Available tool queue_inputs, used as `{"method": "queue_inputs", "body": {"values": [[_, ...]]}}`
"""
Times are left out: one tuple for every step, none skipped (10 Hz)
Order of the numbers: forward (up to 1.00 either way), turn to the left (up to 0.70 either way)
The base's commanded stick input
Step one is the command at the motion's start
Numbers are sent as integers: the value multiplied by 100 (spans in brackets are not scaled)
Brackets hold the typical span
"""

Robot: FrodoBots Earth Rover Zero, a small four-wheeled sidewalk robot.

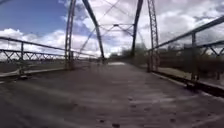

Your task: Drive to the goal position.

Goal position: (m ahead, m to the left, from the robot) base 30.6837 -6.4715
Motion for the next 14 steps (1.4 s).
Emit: {"method": "queue_inputs", "body": {"values": [[100,-1],[100,-1],[100,-3],[100,-5],[100,-7],[100,-9],[100,-9],[100,-10],[100,-10],[100,-11],[100,-11],[100,-12],[100,-12],[100,-12]]}}
